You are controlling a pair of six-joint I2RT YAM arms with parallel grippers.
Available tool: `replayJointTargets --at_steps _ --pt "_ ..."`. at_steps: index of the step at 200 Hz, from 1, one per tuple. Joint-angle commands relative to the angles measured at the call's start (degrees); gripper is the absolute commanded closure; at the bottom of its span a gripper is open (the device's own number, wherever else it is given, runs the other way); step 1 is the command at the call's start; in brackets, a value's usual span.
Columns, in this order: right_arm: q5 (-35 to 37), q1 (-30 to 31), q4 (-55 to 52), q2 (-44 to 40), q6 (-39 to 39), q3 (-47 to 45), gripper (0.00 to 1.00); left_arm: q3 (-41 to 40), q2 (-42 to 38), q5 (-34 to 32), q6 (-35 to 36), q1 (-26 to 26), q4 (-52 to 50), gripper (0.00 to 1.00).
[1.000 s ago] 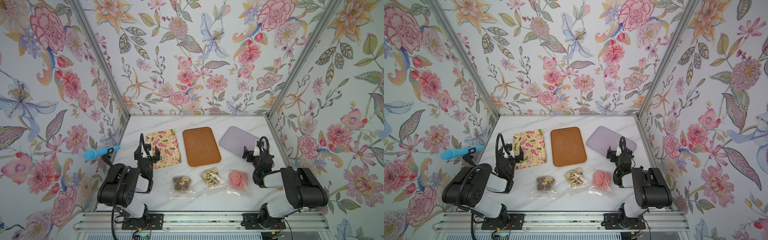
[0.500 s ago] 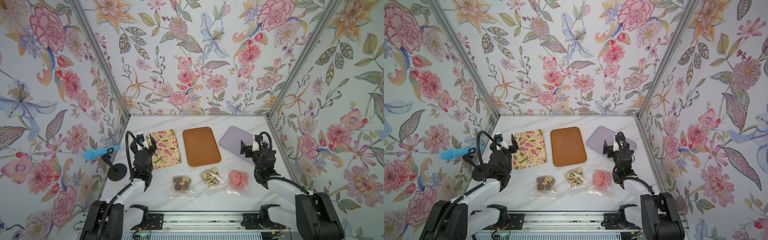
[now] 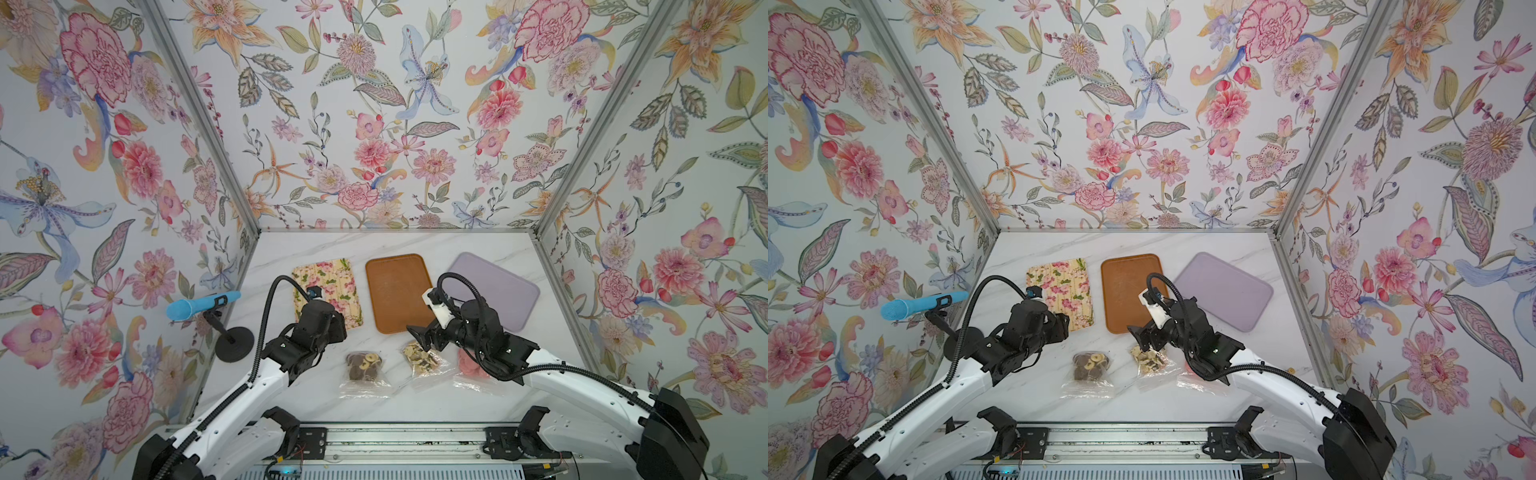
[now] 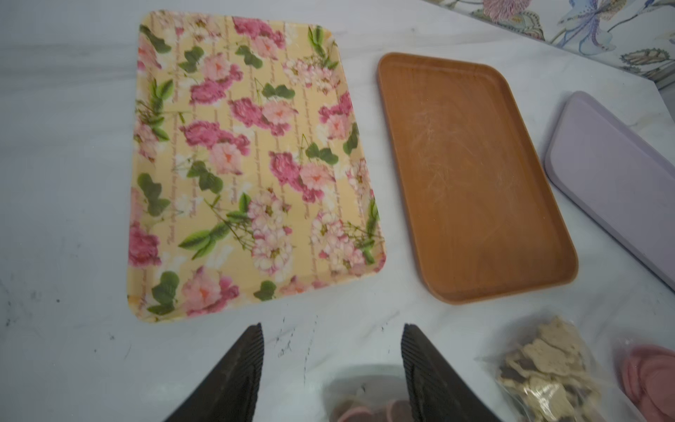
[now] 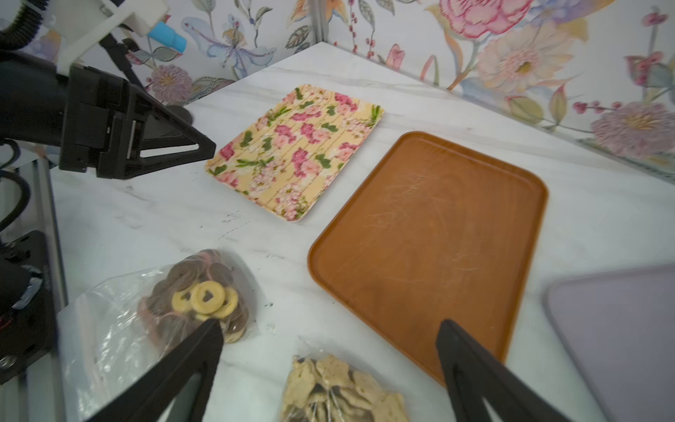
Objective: Pour cookies out of the ziploc bag
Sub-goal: Move the ziploc bag to the center of the board.
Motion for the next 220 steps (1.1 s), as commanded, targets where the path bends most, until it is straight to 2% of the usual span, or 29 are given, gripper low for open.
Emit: replayJointTargets --at_steps 1,18,46,74,94,136,167,220 --pt "-6.2 4.3 -3.8 4.4 4.4 2.5 0.06 -2.0 -5.0 8.2 -10.3 -2.2 -13.6 0.40" --pt "-7.6 7.2 -3.1 8.3 5.4 3.1 0.07 -4.8 -7.0 12.1 -13.4 -5.4 -15.8 0.40" --pt "-10.9 9.6 2.5 11.8 9.5 0.9 0.08 -5.7 -8.8 11.2 -18.5 -13.1 -20.7 0.37" --pt "-12.9 10.3 3.0 14.6 10.5 1.1 0.07 -8.6 -10.2 16.6 -19.3 -14.2 -20.3 0.35" --pt "-14.2 10.3 4.6 15.6 10.6 0.6 0.07 -9.5 -10.2 17.5 -19.0 -14.9 -20.5 0.36" --pt "-16.1 10.3 7.2 18.1 11.4 0.9 0.07 -7.9 -8.1 17.6 -17.3 -14.9 -18.3 0.68" --pt "-16.8 10.2 7.9 20.6 11.4 2.4 0.07 -5.9 -6.5 14.2 -16.5 -14.8 -18.4 1.00" --pt "-14.0 9.8 6.8 21.3 10.1 4.1 0.06 -2.1 -2.1 2.3 -13.5 -12.3 -18.1 1.00"
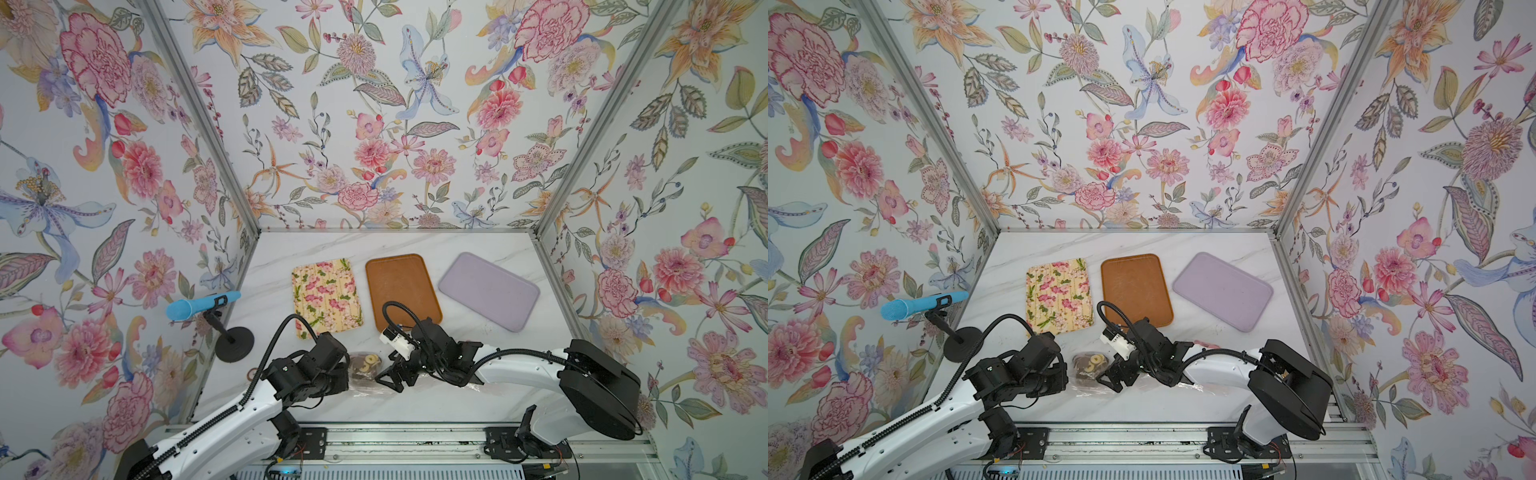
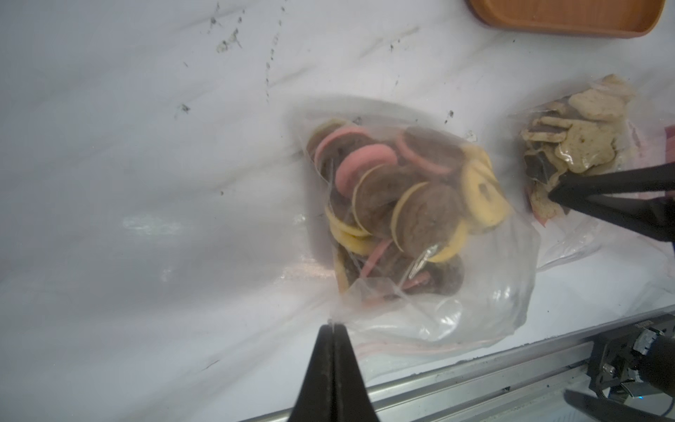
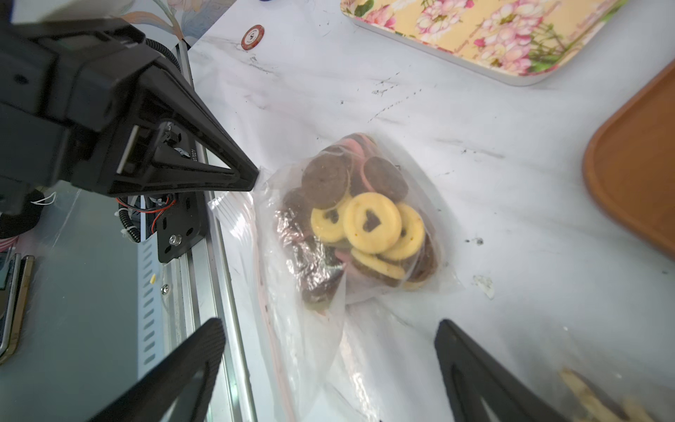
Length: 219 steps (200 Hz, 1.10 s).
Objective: Pour cookies out of the ziploc bag
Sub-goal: Move the ziploc bag to the center of the board.
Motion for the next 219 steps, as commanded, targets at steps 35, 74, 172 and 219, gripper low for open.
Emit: replayJointTargets --at_steps 35,74,172,219 --pt "2.0 -1.8 0.4 0.4 -1.3 2.8 0.06 8.8 9.2 -14.7 8.8 5.8 1.1 1.00" --pt "2.4 -2.3 1.3 2.3 -2.3 4.5 0.06 12.7 14.9 -13.2 18.2 13.4 6.4 1.00" --pt "7.4 -2.0 3.4 7.9 -8.1 11.5 0.07 18.6 21.4 -9.9 28.6 15.8 10.7 0.71" --pt "5.1 -2.8 3.3 8.9 -9.4 14.0 0.07 13.8 10.8 -15.8 24.6 18.0 10.6 0.63"
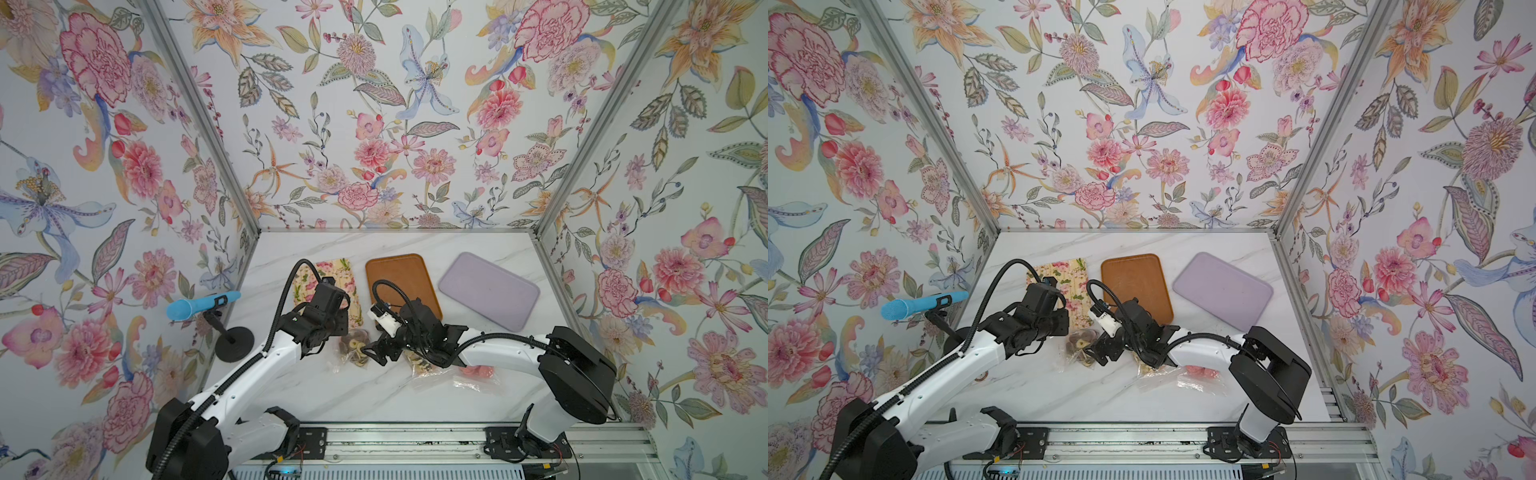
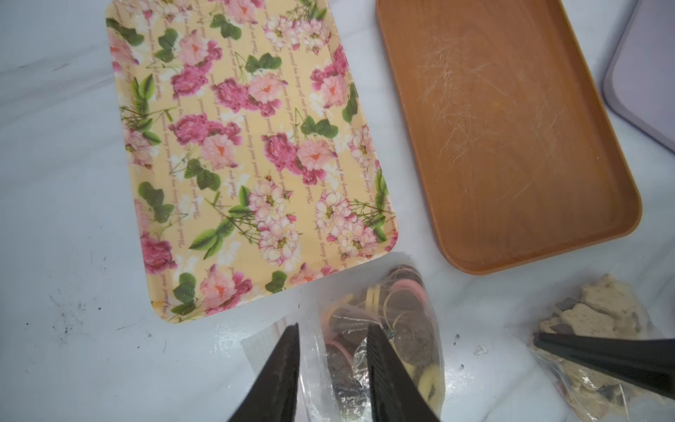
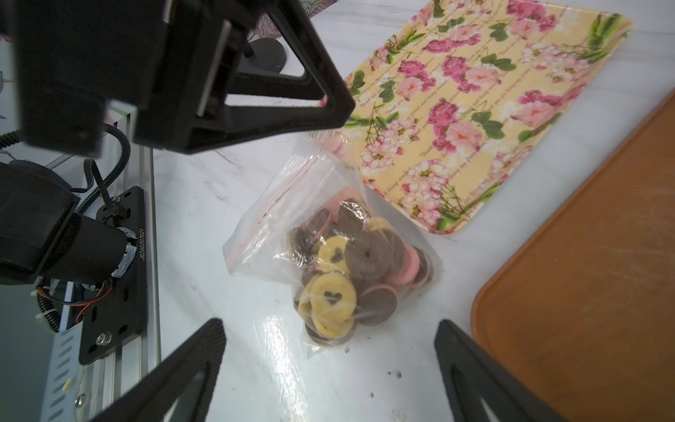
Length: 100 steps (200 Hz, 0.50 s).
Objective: Pour cookies out of the ziploc bag
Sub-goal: Move the ziploc bag to the center of the board, then open the ziploc bag at the center of the board.
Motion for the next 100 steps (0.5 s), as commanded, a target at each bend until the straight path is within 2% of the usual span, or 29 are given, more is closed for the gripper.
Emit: replayJointTargets --at_steps 1,38,72,100 --pt "-0.9 -0.5 0.2 1.0 -2.5 2.6 0.07 -3.2 -5.2 -4.3 -2.2 2.0 -1.1 0.62" --pt "-0.2 -0.4 -2.5 1.6 -6.7 5.5 0.06 -6.6 -13.9 -3.9 -6.2 5.7 -4.5 0.53" --pt "-0.2 -0.3 -3.9 2.4 -9.2 7.7 0.06 -14.1 -17.6 12.1 -10.5 11.3 -0.8 0.50" --pt "-2.0 0.0 -3.5 3.8 -8.6 8.8 0.06 -19.0 -19.8 14.7 -13.3 11.6 2.6 0.50"
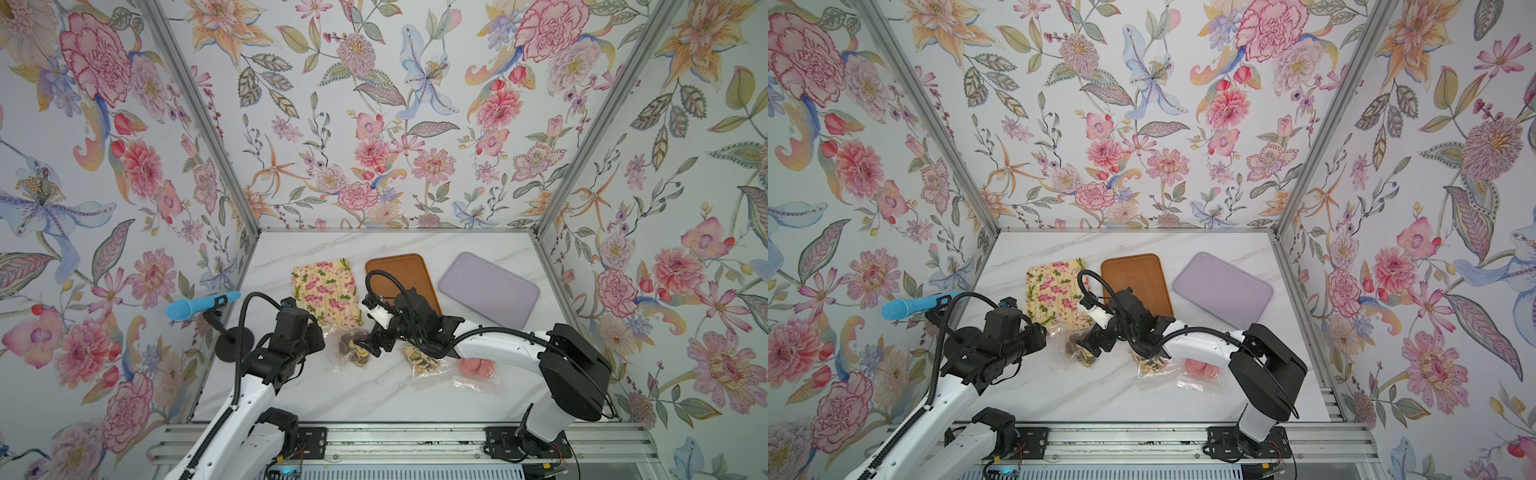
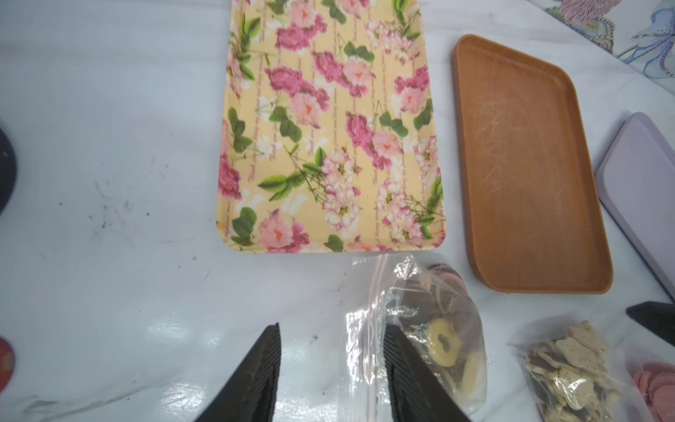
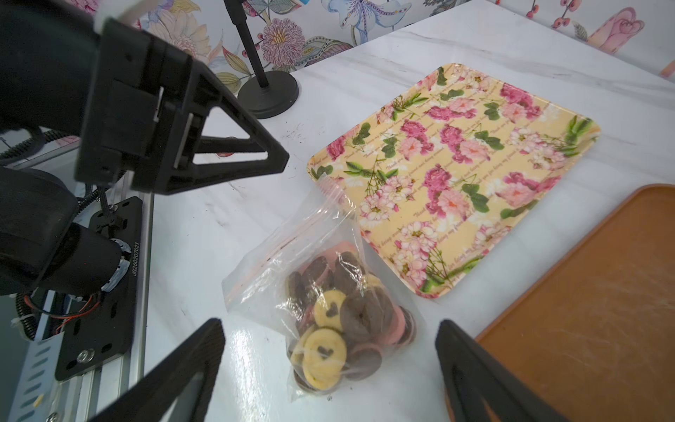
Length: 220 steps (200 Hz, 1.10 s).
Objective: Pour cookies out of the ziploc bag
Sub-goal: Open the ziploc bag at the center of the board.
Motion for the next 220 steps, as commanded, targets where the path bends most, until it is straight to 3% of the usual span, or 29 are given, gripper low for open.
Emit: replayJointTargets --at_steps 1,26,76,103,158,220 --pt "-1.9 0.0 -0.9 2.3 -1.6 1.8 0.06 -3.3 -1.6 6.4 -3.8 0.7 2.9 0.50" --pt "-2.5 0.5 -0.6 3.6 -1.5 2.6 0.06 -8.1 -1.0 12.9 -5.0 2.1 10.2 0.50" --pt "-2.5 0.9 -0.9 4.1 -1.4 2.6 0.06 -10.5 2.2 17.5 -4.5 2.2 17.4 0.51" --pt "-2.9 0.9 -0.6 4.2 -1.4 2.4 0.05 -9.9 2.0 17.4 -4.1 2.1 16.9 0.73" --pt "-5.9 -0.2 0.4 5.7 -2.7 3.2 0.05 -8.2 0.8 19.3 -3.2 2.3 15.2 1.00" --pt "-6.6 -1.8 -1.5 8.4 -7.0 6.3 0.05 -3.4 -1.3 18.8 -0.4 2.3 10.8 1.00"
